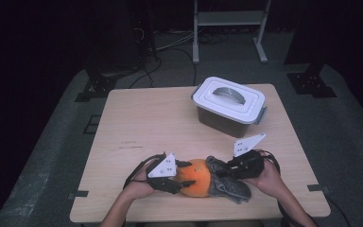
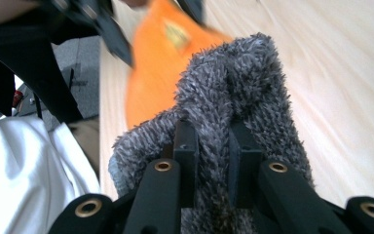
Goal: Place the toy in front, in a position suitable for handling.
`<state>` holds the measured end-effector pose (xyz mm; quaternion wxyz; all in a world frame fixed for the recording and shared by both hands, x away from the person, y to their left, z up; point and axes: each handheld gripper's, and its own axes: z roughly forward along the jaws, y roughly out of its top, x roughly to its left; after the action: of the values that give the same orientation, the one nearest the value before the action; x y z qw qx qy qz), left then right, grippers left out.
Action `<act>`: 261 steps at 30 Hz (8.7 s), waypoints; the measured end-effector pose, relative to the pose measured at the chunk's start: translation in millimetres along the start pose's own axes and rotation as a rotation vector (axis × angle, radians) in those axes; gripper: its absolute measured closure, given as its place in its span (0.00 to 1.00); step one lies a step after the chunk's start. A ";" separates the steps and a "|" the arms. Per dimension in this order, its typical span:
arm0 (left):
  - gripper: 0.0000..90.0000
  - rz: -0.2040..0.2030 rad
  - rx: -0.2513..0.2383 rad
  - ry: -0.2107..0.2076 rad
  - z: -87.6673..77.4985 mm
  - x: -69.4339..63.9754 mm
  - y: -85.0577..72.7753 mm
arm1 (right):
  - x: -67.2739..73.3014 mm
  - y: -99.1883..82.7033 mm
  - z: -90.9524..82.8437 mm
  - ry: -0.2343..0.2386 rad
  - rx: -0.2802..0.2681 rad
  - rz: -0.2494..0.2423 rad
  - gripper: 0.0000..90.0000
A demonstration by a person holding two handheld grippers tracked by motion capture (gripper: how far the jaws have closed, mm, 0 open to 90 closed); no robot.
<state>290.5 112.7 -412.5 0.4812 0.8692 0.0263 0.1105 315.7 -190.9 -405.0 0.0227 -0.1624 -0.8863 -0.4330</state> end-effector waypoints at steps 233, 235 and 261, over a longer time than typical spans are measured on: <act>0.20 -0.246 -0.028 0.047 -0.6 13.7 17.1 | 10.6 12.0 6.6 -0.065 -0.115 -0.031 0.86; 0.19 -0.246 -0.008 0.036 -2.9 16.0 12.0 | 8.8 10.1 6.4 -0.063 -0.110 -0.024 0.86; 0.42 -0.228 -0.005 0.003 -10.1 15.0 15.1 | 21.2 24.3 -2.8 -0.040 -0.154 -0.071 0.86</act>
<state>301.9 115.3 -392.2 0.4928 0.8592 0.1254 0.0563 302.8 -173.5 -381.0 -0.0231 -0.1408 -0.8559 -0.4971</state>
